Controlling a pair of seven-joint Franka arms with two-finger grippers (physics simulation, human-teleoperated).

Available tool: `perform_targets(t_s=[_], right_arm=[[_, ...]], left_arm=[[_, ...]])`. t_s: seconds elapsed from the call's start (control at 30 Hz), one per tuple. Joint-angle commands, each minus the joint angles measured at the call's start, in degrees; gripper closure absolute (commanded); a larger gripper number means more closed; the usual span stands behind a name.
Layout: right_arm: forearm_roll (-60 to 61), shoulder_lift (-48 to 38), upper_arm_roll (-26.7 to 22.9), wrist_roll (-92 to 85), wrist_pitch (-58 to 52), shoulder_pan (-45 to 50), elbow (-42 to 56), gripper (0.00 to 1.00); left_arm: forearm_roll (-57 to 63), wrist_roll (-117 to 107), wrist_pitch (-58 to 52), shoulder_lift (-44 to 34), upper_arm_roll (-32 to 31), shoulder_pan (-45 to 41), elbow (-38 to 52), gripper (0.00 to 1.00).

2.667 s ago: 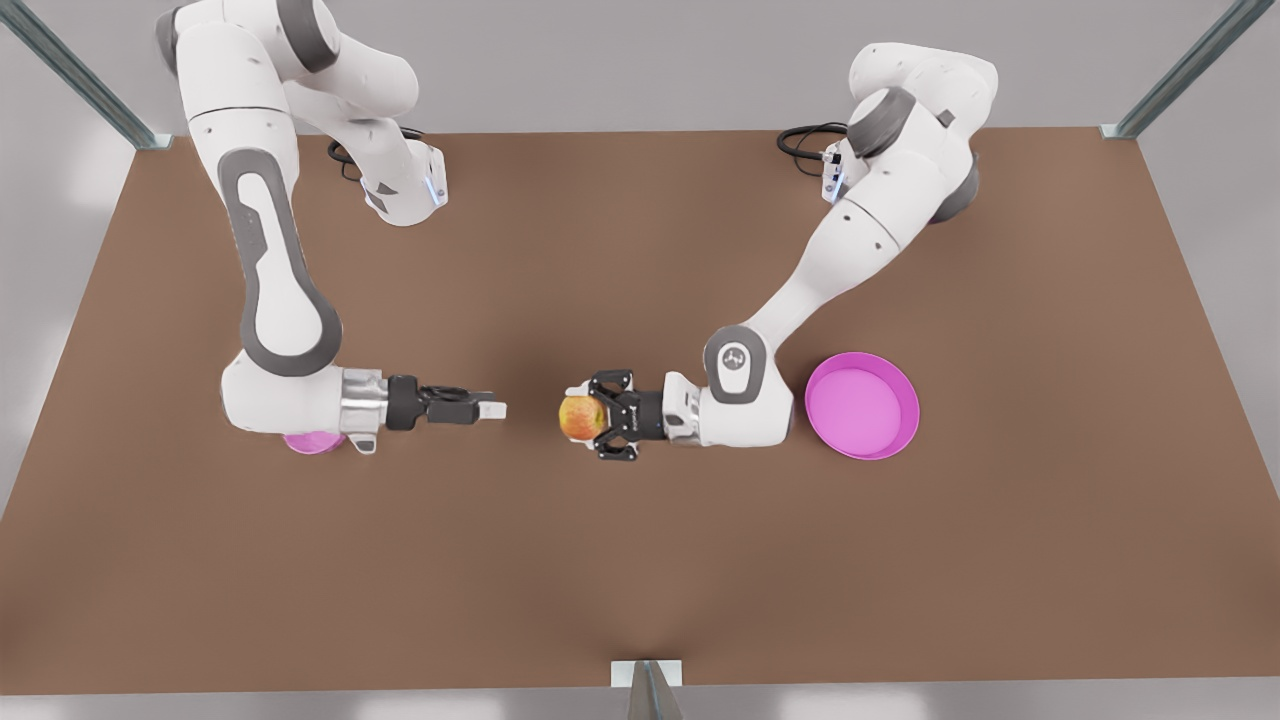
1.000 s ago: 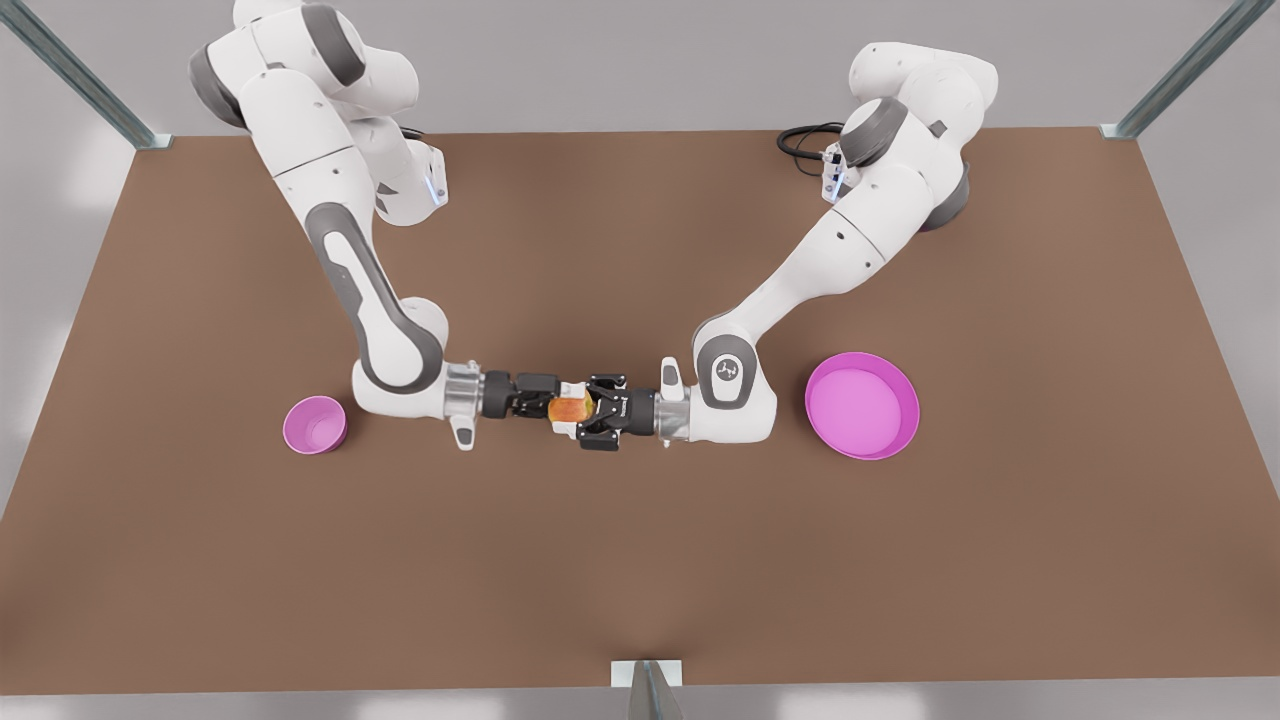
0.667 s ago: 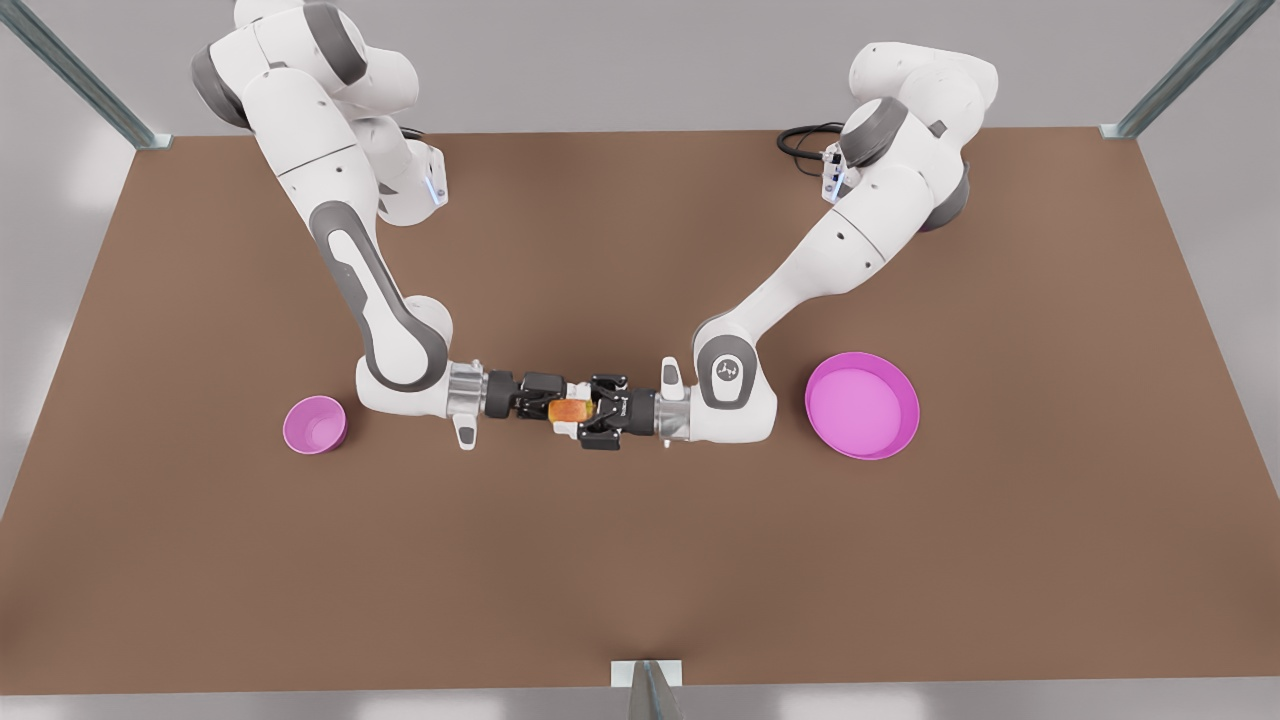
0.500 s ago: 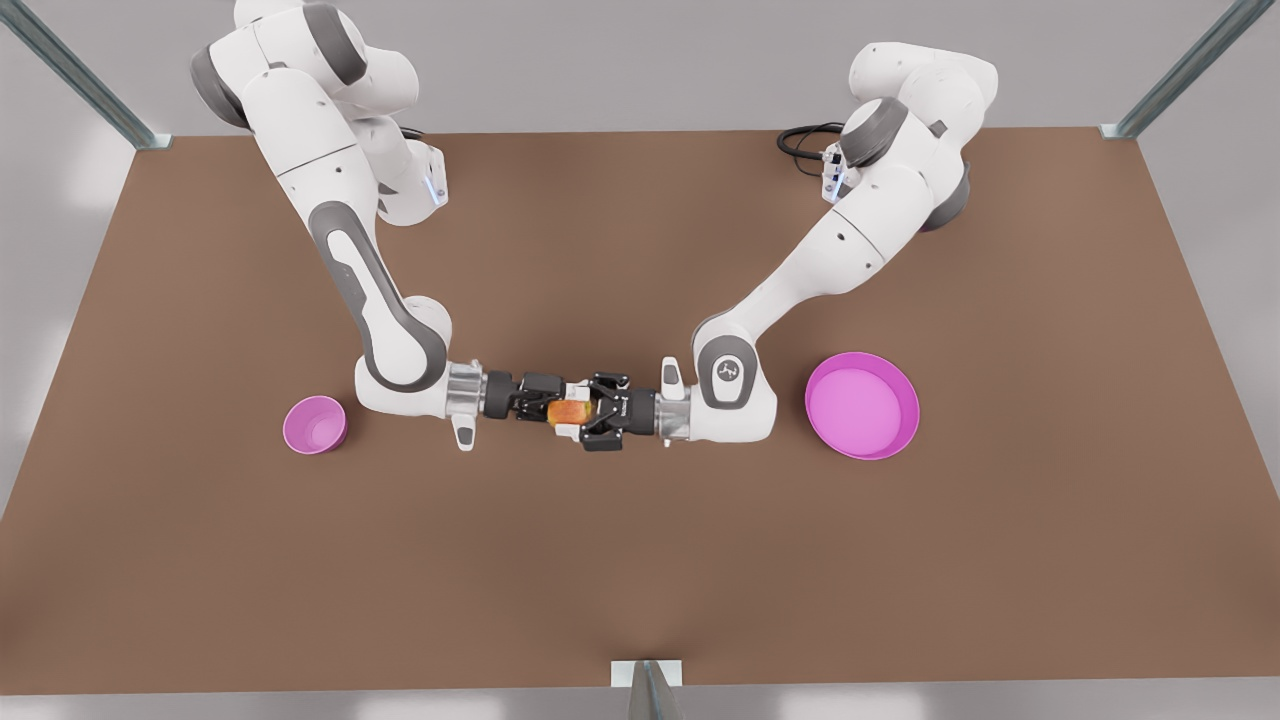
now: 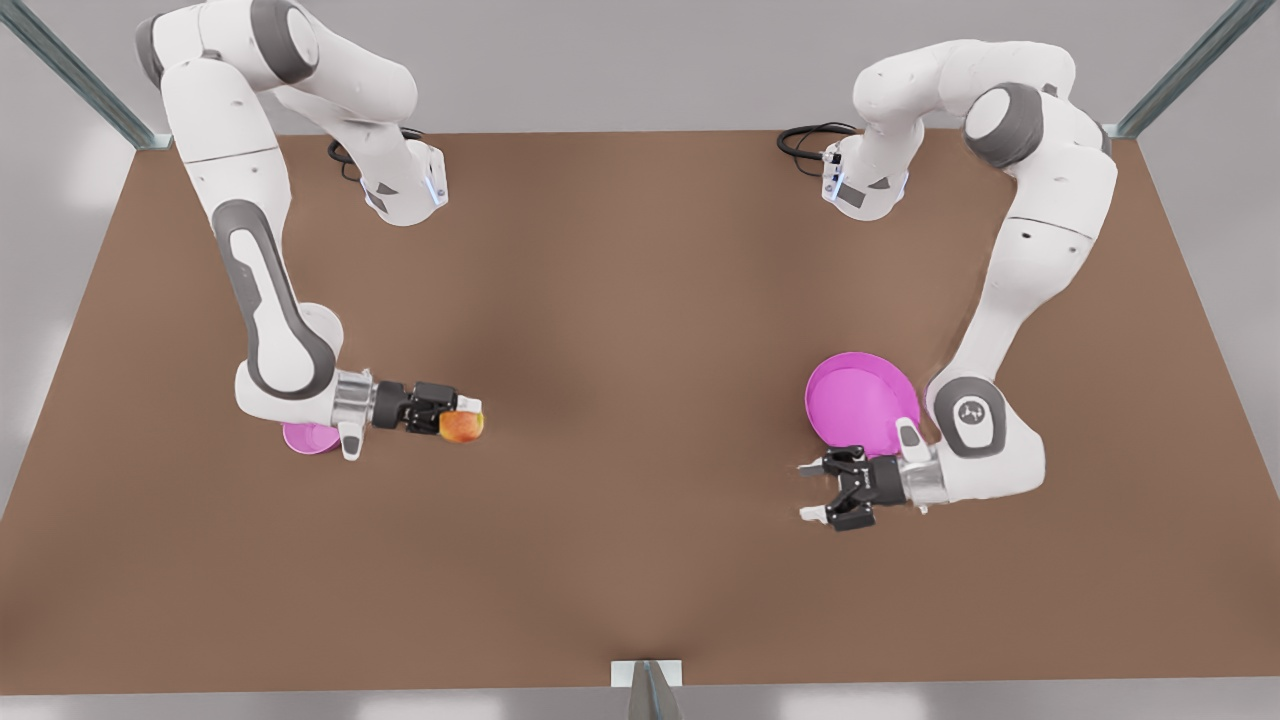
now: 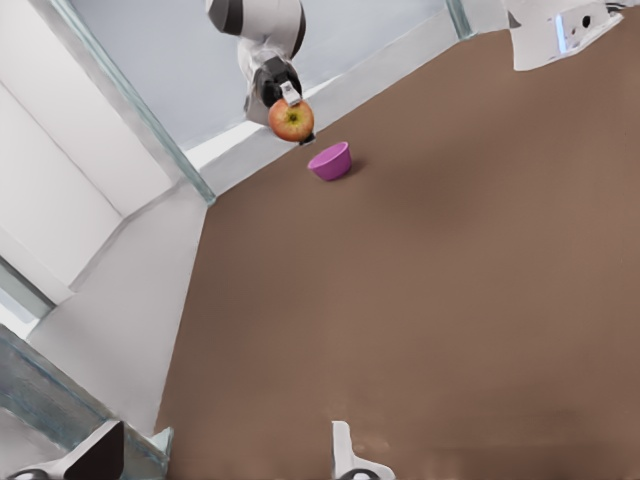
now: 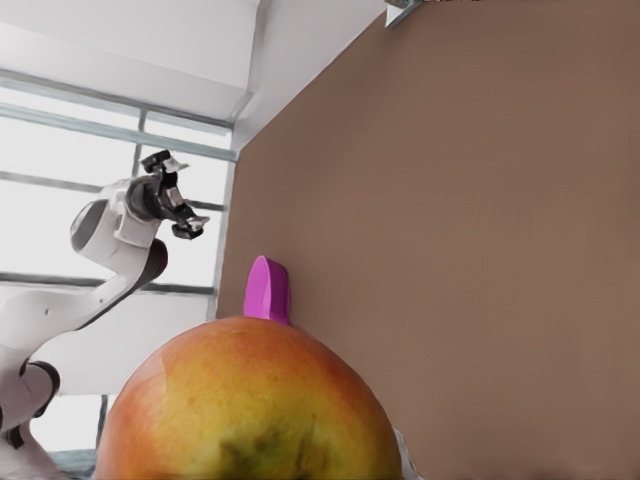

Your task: Use the left arm to pick up the apple from the plate, transfer it to the gripper of the right arm, and then use the right arm to place it into the bowl

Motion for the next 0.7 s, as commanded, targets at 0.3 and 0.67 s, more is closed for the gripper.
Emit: perform_targets(t_s=[0.3,0.67], right_arm=[[-36.66,0.57,-0.85,-2.75,-3.8,-13.67,2.94,0.25],[-52.22,6.1,-1.37,-2.57,-0.02,-17.18,9.01,0.24]], left_arm=[[39.0,-130.19,-33.22,-35.18,33.63,-24.93,3.15,0.0],[39.0,-129.84,-27.85,-37.38,33.64,-24.93,-1.07,0.0]])
